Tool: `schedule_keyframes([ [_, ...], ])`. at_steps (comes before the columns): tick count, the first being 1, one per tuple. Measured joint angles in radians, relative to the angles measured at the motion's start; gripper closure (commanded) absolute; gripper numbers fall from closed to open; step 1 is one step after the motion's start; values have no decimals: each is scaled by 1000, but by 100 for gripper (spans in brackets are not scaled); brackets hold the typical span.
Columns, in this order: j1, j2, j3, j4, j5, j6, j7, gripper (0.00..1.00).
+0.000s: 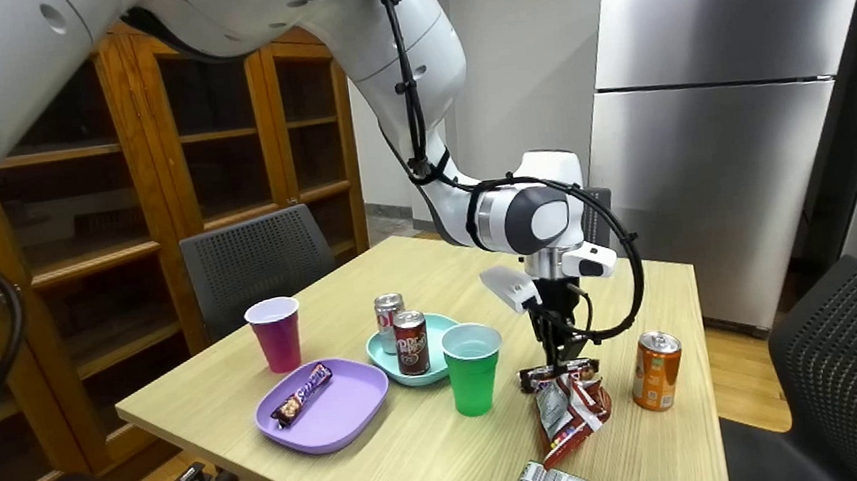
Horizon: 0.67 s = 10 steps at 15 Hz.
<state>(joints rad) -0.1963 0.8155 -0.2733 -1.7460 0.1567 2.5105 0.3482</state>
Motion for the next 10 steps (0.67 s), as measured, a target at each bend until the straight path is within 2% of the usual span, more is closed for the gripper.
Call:
schedule_keyframes([
  [6, 0, -6, -6, 1, -9, -1, -2, 100],
  [10, 1, -66, -24, -2, -64, 0, -26, 100],
])
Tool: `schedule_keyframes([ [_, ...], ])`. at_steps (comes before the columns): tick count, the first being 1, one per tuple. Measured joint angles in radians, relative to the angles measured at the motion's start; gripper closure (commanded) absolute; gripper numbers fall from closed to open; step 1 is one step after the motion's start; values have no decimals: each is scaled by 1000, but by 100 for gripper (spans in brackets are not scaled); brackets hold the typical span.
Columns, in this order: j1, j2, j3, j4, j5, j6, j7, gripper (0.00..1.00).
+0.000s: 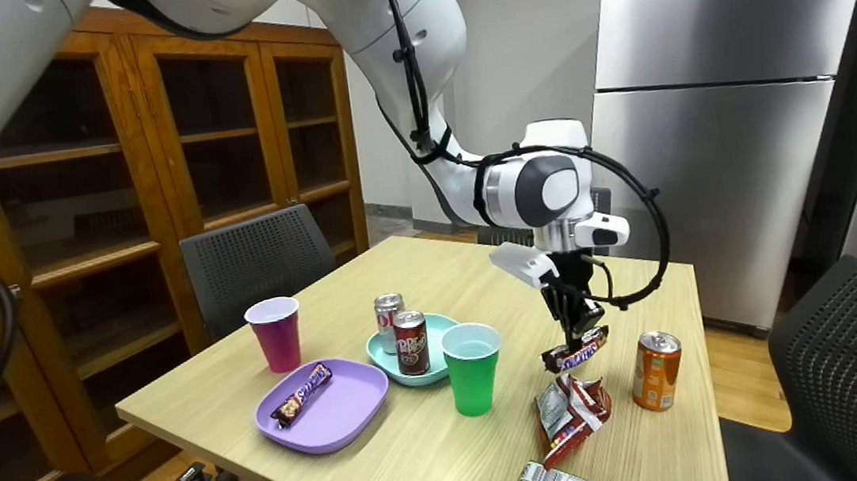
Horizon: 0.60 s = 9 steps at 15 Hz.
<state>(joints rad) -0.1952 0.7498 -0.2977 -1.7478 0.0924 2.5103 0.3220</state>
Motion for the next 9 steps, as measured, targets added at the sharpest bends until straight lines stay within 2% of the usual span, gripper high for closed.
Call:
schedule_keyframes([
  [9, 2, -188, 13, -93, -63, -5, -153, 100],
])
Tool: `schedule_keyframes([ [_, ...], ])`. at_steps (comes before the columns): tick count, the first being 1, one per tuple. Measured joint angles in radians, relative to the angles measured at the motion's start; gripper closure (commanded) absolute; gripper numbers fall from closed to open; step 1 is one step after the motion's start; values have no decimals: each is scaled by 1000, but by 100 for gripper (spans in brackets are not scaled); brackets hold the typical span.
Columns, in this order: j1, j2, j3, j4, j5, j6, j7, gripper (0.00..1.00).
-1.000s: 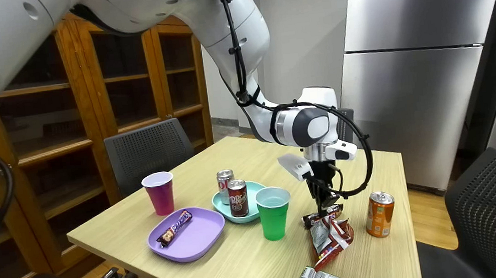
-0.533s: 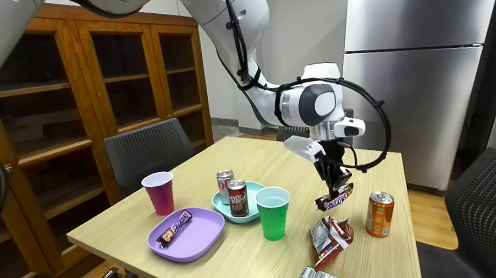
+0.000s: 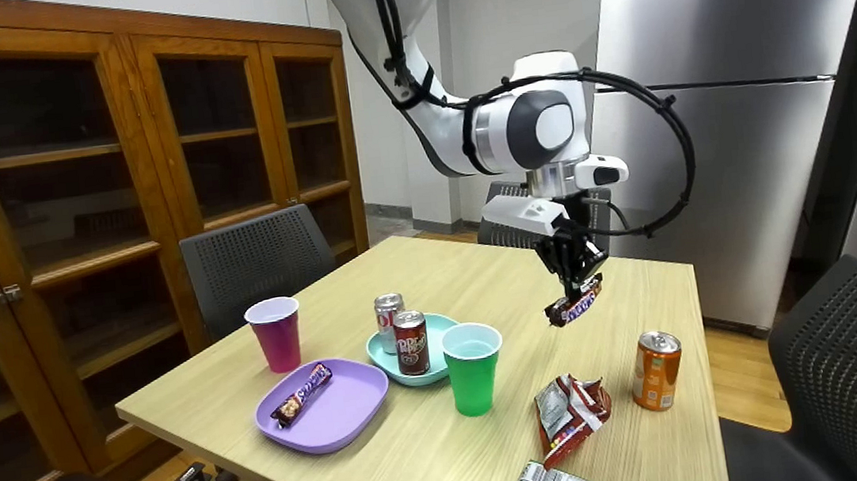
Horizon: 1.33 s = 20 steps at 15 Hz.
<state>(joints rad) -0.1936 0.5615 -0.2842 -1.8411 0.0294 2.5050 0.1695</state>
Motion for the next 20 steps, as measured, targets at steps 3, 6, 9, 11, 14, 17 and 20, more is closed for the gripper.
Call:
schedule_keyframes([
  [3, 9, -72, 14, -67, -31, 3, -35, 100],
  [6, 34, -142, 22, -140, -65, 11, -42, 100],
  [9, 62, -203, 36, -216, -91, 23, -42, 100],
  [11, 78, -247, 50, -271, -110, 44, -45, 100],
  [14, 103, -308, 67, -356, -146, 87, -45, 100],
  [17, 123, -359, 90, -427, -169, 115, -48, 100],
  [20, 133, -410, 120, -493, -172, 134, -70, 100],
])
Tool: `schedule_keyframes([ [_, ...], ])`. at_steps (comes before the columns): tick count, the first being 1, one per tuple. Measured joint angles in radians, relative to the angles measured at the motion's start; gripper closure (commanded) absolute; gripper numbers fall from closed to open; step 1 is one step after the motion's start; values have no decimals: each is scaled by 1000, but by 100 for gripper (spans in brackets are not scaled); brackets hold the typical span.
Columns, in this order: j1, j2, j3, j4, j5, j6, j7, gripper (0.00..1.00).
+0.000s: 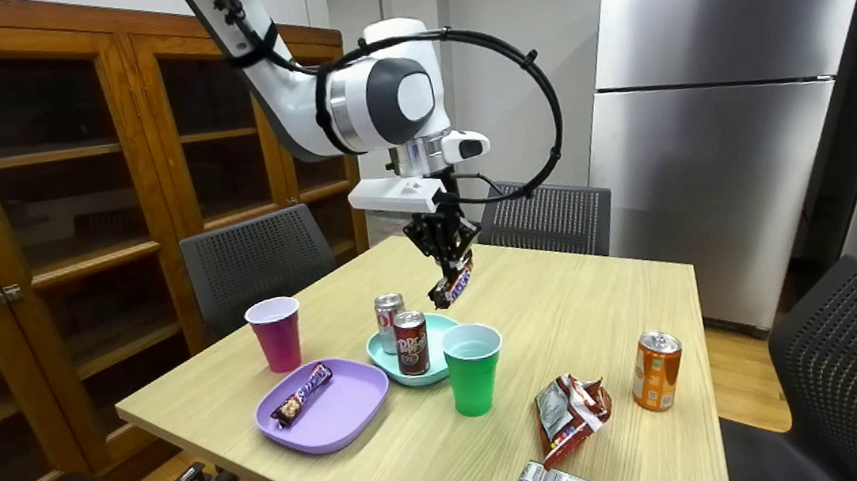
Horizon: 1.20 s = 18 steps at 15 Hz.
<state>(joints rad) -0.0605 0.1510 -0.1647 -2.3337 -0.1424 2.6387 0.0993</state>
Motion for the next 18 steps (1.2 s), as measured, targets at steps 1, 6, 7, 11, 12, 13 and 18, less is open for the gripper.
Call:
schedule_keyframes([
  [1, 3, -15, 9, -19, -1, 5, -8, 100],
  [6, 10, -84, 58, -112, 12, 12, -66, 100],
  [7, 11, -97, 68, -129, 30, 12, -86, 100],
  [11, 16, -146, 102, -196, 102, 12, -165, 100],
  [12, 20, -156, 107, -211, 111, 12, -175, 100],
  [13, 24, -163, 111, -225, 116, 12, -181, 100],
  [18, 47, -174, 129, -277, 128, 12, -182, 100],
])
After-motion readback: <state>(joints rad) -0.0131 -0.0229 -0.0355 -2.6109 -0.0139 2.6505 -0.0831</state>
